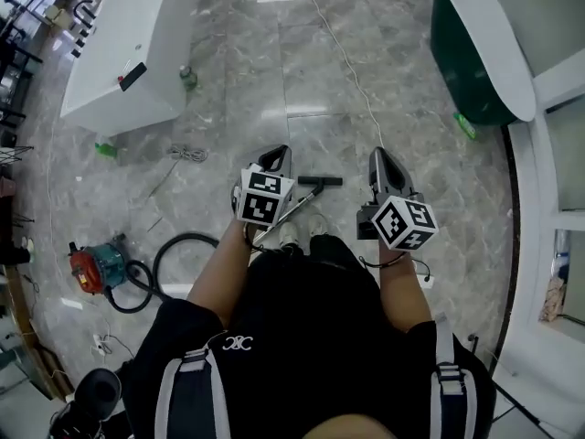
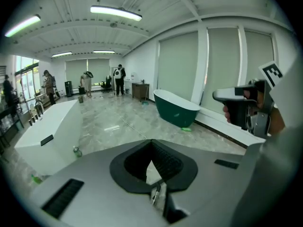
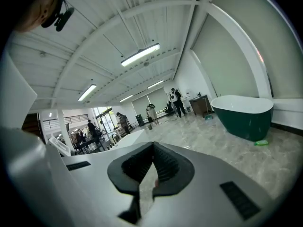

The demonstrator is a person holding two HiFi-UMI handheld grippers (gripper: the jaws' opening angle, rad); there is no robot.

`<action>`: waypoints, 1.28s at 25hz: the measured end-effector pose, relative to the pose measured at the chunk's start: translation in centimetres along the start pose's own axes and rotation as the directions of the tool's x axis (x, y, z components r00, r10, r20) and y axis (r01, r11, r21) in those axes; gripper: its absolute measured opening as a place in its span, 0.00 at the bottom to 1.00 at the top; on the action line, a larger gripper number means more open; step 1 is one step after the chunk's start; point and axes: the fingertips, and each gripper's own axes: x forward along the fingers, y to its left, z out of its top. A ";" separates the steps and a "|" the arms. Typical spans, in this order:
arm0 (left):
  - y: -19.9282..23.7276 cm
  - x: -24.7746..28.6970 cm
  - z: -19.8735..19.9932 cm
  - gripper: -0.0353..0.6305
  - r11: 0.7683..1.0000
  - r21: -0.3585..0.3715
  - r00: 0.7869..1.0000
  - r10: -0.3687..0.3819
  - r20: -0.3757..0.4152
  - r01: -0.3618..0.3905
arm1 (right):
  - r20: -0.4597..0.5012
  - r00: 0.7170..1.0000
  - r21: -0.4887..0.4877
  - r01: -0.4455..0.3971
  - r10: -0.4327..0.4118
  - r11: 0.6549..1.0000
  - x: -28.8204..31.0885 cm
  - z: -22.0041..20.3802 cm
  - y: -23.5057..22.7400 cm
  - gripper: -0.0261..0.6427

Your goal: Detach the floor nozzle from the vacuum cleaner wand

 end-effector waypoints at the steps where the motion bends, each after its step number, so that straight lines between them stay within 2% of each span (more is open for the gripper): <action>1: -0.5 1.1 -0.7 0.06 1.000 0.010 1.000 -0.015 -0.023 0.015 | -0.011 1.000 0.015 -0.014 0.014 1.000 0.7 -0.1 -0.7 0.06; 4: -1.2 3.5 -3.9 0.06 1.000 0.008 0.994 -0.016 -0.106 0.017 | -0.074 0.996 0.031 -0.040 0.042 0.999 2.3 -1.5 -2.7 0.06; 7: -0.5 7.2 -8.0 0.06 0.999 -0.036 0.987 -0.019 -0.158 0.013 | -0.151 0.986 0.008 -0.068 0.069 0.998 5.4 -4.6 -4.4 0.06; 9: -0.7 9.7 -12.5 0.07 0.998 -0.070 0.981 -0.021 -0.191 0.008 | -0.226 0.972 -0.080 -0.082 0.062 0.993 6.8 -8.1 -5.6 0.06; 11: -1.2 12.3 -17.9 0.07 0.996 -0.088 0.966 -0.026 -0.257 0.003 | -0.301 0.952 -0.172 -0.118 0.062 0.978 7.4 -11.6 -6.7 0.06; 14: -1.3 17.1 -26.4 0.15 0.995 -0.101 0.922 -0.058 -0.383 0.020 | -0.385 0.918 -0.170 -0.169 0.092 0.971 8.8 -17.1 -8.6 0.06; 17: -1.9 22.5 -37.2 0.29 0.988 -0.133 0.840 -0.139 -0.525 0.080 | -0.460 0.882 -0.088 -0.162 0.104 0.983 10.8 -24.2 -11.5 0.06; 19: -2.5 25.9 -44.2 0.36 0.987 -0.096 0.788 -0.160 -0.595 0.128 | -0.500 0.859 -0.026 -0.140 0.108 0.990 11.8 -29.4 -13.4 0.06; 22: -2.8 30.4 -53.7 0.40 0.987 -0.011 0.731 -0.124 -0.671 0.158 | -0.549 0.824 0.040 -0.141 0.140 0.989 12.9 -36.7 -15.6 0.06; 27: -1.6 37.8 -66.1 0.40 0.993 0.047 0.687 -0.040 -0.726 0.107 | -0.593 0.775 0.114 -0.189 0.219 0.975 15.5 -46.8 -19.6 0.06; 32: -3.3 42.0 -76.1 0.40 0.990 0.063 0.653 -0.035 -0.756 0.126 | -0.604 0.771 0.097 -0.178 0.200 0.979 17.5 -53.6 -24.8 0.06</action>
